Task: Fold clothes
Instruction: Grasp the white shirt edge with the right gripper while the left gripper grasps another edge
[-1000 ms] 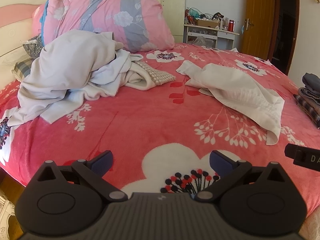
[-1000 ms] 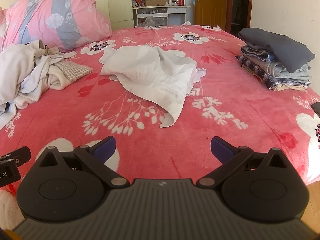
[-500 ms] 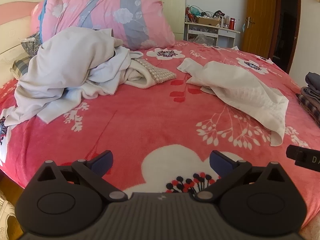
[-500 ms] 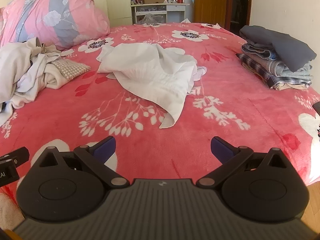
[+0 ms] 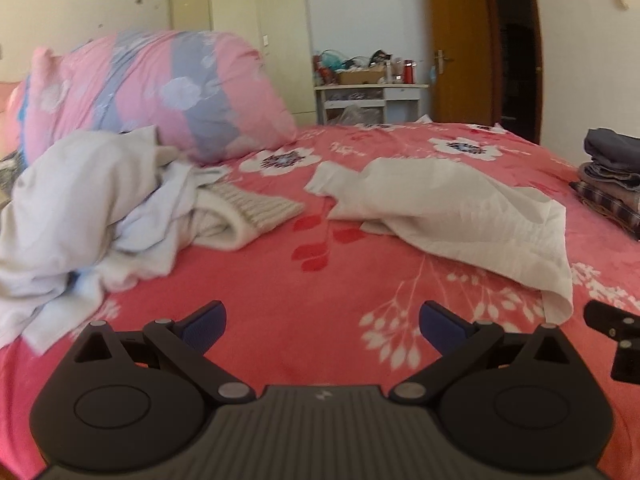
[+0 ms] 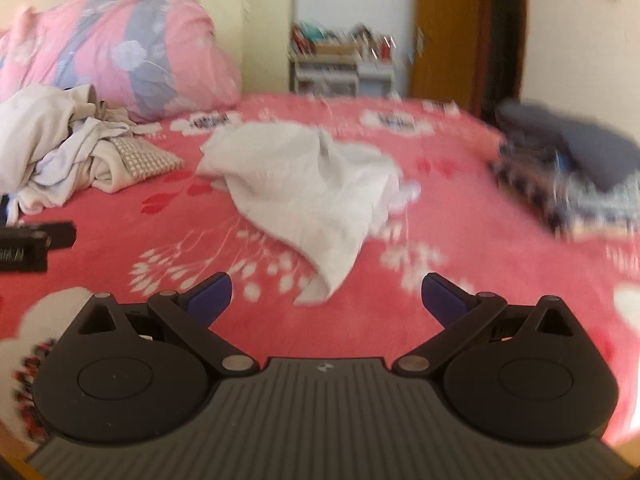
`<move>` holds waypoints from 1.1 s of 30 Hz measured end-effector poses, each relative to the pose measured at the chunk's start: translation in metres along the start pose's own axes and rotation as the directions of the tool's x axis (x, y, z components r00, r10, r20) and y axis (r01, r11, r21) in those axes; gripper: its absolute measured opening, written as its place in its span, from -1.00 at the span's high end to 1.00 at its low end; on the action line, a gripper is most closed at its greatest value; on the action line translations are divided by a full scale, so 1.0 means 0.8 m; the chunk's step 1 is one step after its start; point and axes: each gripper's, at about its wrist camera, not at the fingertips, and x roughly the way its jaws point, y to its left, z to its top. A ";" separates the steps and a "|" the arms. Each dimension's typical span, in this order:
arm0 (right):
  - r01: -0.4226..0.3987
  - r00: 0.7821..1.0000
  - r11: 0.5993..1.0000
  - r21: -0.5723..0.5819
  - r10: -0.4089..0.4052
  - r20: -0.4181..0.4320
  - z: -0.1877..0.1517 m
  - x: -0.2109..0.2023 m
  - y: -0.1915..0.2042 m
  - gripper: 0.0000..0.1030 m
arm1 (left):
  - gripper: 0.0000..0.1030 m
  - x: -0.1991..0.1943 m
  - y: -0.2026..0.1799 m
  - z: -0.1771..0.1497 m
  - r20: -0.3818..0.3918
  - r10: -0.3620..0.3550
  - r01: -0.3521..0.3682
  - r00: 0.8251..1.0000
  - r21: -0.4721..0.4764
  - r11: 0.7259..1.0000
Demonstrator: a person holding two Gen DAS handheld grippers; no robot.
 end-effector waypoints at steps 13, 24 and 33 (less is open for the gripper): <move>-0.007 0.998 0.957 -0.291 -0.012 -0.062 0.006 0.130 -0.003 0.58 | -0.99 0.094 -0.056 0.005 0.096 -0.108 0.077 0.990 0.286 0.955; -0.003 0.985 0.995 -0.098 0.019 0.169 0.060 0.089 -0.059 0.94 | -0.59 0.167 -0.140 -0.002 0.176 -0.205 0.058 0.963 0.606 0.793; 0.016 0.954 0.997 -0.075 0.007 0.299 0.088 0.057 -0.079 0.96 | -0.02 0.208 -0.146 0.018 0.212 -0.212 0.060 0.954 0.558 0.828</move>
